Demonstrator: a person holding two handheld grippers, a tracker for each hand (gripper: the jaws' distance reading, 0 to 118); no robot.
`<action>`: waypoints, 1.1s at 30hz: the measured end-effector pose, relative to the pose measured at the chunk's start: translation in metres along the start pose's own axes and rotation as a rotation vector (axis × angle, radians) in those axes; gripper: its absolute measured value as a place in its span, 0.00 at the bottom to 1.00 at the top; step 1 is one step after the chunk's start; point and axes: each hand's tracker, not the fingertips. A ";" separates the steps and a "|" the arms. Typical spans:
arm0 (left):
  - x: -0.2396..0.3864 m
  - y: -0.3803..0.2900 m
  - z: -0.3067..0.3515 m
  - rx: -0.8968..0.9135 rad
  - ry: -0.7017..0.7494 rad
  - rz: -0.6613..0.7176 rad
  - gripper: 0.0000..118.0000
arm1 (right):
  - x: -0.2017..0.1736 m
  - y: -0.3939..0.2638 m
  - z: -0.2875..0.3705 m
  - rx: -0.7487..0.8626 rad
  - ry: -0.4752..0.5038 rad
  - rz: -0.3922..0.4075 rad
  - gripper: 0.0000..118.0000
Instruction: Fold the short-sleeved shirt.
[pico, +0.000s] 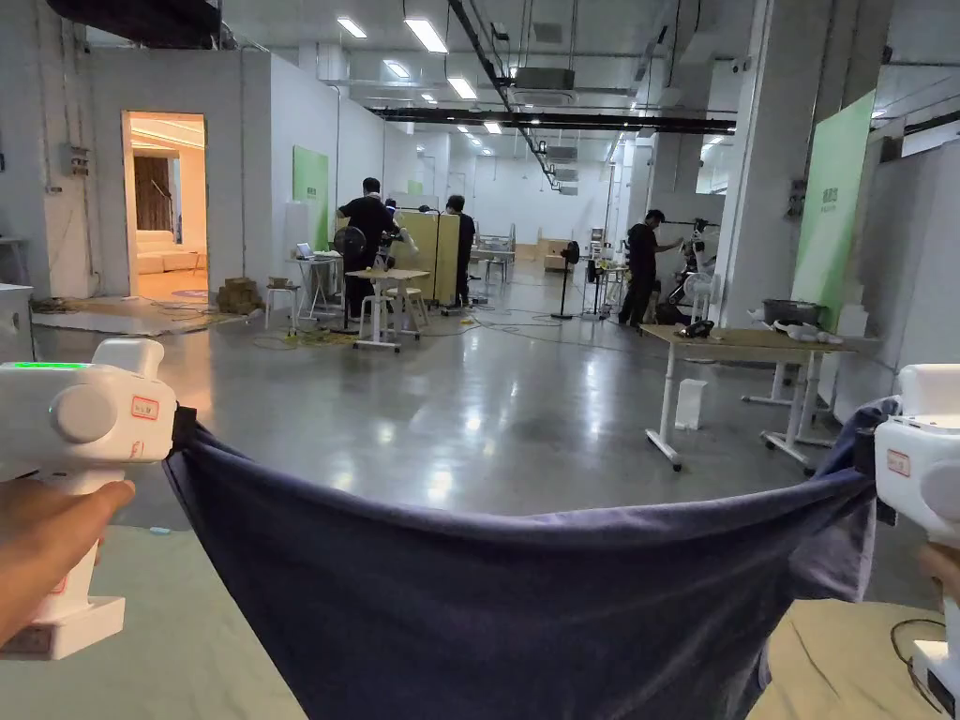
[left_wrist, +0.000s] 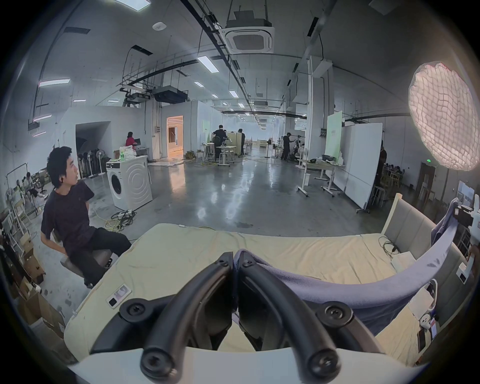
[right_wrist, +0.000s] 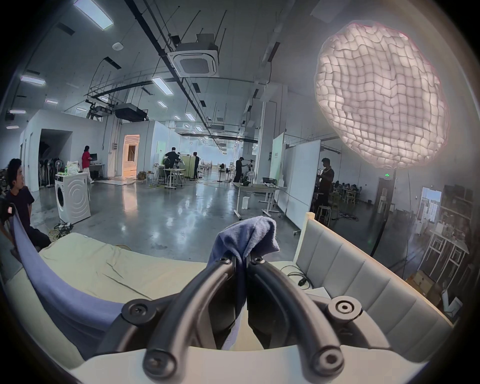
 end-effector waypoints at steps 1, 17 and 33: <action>0.001 0.005 -0.007 0.000 0.002 -0.003 0.02 | -0.003 0.003 -0.008 0.003 -0.004 0.006 0.04; -0.009 -0.047 -0.054 -0.058 -0.001 0.036 0.02 | -0.015 -0.055 -0.050 -0.046 -0.028 -0.001 0.04; -0.056 -0.349 0.034 -0.358 -0.036 0.152 0.02 | 0.010 -0.327 0.097 -0.335 -0.028 0.060 0.04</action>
